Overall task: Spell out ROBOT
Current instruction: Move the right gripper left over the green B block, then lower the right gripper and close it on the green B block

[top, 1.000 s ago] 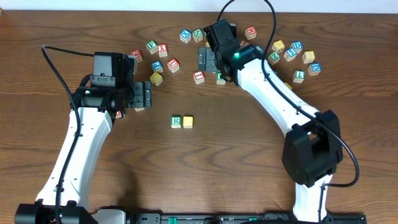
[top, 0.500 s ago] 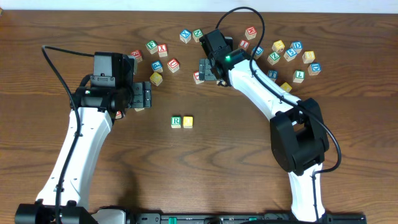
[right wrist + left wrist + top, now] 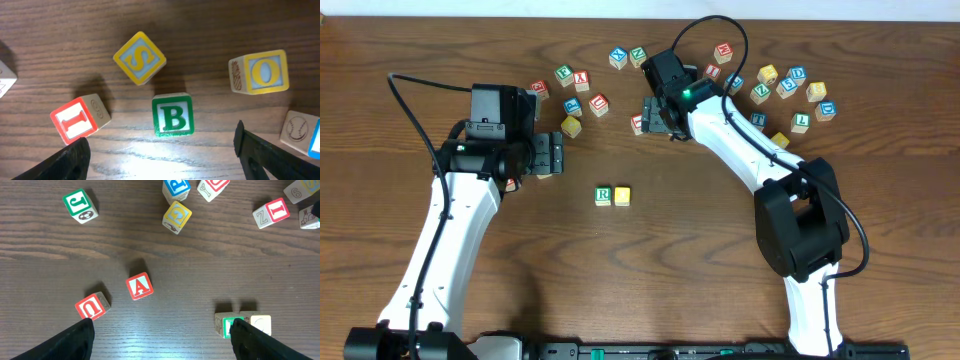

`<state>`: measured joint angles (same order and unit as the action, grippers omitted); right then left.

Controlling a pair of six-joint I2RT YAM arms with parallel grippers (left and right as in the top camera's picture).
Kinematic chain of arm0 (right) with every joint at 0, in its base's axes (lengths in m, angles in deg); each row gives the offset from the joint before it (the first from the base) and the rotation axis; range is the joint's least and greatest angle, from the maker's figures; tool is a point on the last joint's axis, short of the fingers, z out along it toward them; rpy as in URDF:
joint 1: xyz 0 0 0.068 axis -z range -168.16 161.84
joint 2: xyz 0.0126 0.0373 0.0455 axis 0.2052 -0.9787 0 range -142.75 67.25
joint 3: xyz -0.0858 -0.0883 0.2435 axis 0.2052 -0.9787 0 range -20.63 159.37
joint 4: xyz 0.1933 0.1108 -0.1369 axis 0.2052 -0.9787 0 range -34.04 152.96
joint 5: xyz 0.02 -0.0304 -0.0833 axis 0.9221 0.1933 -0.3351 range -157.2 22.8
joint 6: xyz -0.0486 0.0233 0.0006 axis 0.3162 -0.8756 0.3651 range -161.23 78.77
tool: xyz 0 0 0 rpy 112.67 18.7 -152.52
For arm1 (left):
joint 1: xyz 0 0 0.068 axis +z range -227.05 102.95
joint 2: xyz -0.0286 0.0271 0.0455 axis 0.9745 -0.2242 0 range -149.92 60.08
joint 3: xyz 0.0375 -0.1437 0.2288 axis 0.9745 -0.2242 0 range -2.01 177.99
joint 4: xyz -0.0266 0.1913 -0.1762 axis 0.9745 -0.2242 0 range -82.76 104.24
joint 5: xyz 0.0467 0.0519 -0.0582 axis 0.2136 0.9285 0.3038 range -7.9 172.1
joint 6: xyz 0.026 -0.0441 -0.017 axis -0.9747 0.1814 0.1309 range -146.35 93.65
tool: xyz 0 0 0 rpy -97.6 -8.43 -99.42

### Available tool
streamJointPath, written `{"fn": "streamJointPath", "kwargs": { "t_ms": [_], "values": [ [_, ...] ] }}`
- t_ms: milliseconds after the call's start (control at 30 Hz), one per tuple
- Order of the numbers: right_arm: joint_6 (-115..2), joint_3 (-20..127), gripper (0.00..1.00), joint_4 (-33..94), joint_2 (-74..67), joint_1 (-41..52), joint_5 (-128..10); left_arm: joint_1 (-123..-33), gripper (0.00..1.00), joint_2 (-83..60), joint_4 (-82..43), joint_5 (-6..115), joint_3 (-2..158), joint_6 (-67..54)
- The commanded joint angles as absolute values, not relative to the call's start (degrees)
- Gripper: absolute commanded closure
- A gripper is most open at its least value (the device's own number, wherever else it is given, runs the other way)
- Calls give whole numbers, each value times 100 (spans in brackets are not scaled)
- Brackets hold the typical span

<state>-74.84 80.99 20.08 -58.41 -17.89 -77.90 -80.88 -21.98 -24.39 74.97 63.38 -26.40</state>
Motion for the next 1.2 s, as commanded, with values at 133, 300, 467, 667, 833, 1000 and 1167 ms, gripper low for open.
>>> {"fn": "streamJointPath", "kwargs": {
  "t_ms": [133, 300, 467, 667, 833, 1000, 1167],
  "values": [
    [-7593, 8206, 13, 1984, -5865, -1706, -7609, -8060, 15, -2134, -2457, 7571, 6464, -2697],
    [-7591, 8206, 14, 2035, -5870, -1713, -7858, -8060, 15, -2134, -2481, 7571, 6462, -2699],
    [-7543, 8204, 17, 2120, -5913, -1713, -7900, -8060, 14, -2134, -2481, 7571, 6460, -2699],
    [-7525, 8197, 20, 2255, -6106, -1774, -8179, -8060, 14, -2134, -2498, 7573, 6460, -2699],
    [-7532, 8197, 20, 2266, -6265, -1829, -8162, -8060, 15, -2134, -2522, 7573, 6460, -2701],
    [-7549, 8197, 23, 2238, -6361, -1827, -8120, -8060, 15, -2134, -2522, 7573, 6460, -2701],
    [-7554, 8200, 27, 2242, -6361, -1824, -8026, -8060, 15, -2134, -2527, 7573, 6460, -2699]
  ]
}}
